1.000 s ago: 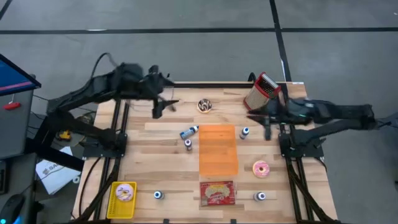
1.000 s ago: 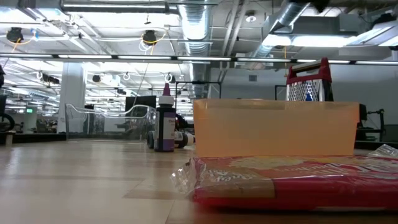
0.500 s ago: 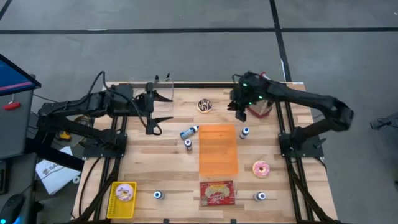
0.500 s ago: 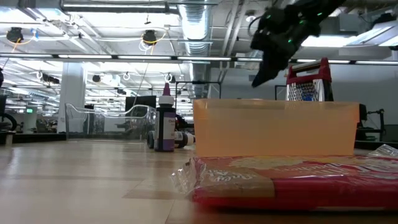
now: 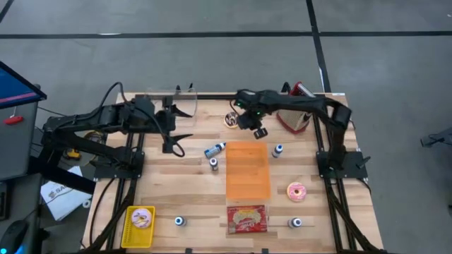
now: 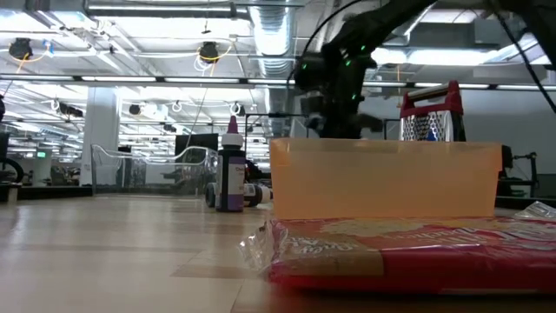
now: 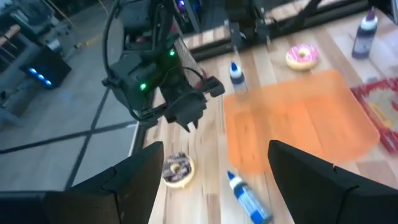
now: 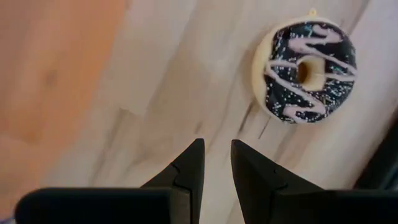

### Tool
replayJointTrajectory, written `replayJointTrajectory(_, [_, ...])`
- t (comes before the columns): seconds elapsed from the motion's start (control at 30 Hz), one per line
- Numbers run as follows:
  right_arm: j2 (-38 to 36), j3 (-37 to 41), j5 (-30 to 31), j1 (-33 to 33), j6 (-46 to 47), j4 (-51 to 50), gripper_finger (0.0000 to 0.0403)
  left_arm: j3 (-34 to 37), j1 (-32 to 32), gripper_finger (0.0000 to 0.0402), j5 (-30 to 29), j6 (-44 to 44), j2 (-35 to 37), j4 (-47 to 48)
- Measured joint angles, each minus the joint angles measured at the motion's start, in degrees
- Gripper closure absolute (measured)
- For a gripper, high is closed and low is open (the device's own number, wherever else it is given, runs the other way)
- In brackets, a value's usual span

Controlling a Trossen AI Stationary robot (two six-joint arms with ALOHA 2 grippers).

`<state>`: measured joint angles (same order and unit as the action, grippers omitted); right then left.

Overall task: Pick & Place Food Item
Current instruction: Put the black donut into the yellow basket

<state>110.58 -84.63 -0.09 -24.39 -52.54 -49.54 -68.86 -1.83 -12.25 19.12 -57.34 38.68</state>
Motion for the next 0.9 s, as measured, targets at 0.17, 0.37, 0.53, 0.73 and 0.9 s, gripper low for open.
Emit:
replayJointTrajectory(0.17, [0.8,-0.8,2.5,0.0,-5.3,2.3,0.0329,0.0,0.0,0.0117,0.0,0.0,0.0,2.7])
replayJointTrajectory(0.37, [0.3,-0.9,9.2,0.4,-14.7,8.0,0.0305,0.0,0.0,0.0117,0.0,0.1,0.0,3.0])
replayJointTrajectory(0.53, [0.3,-0.8,16.6,1.3,-19.8,12.3,0.0257,0.0,0.0,0.0117,0.0,0.1,0.0,3.0])
replayJointTrajectory(0.73, [0.3,-0.8,18.4,2.5,-21.6,19.4,0.0225,0.0,0.0,0.0117,0.0,-0.1,0.8,5.0])
replayJointTrajectory(0.9, [0.3,-0.8,19.9,2.1,-17.0,19.4,0.0214,0.0,0.0,0.0117,0.1,-2.4,2.1,7.1])
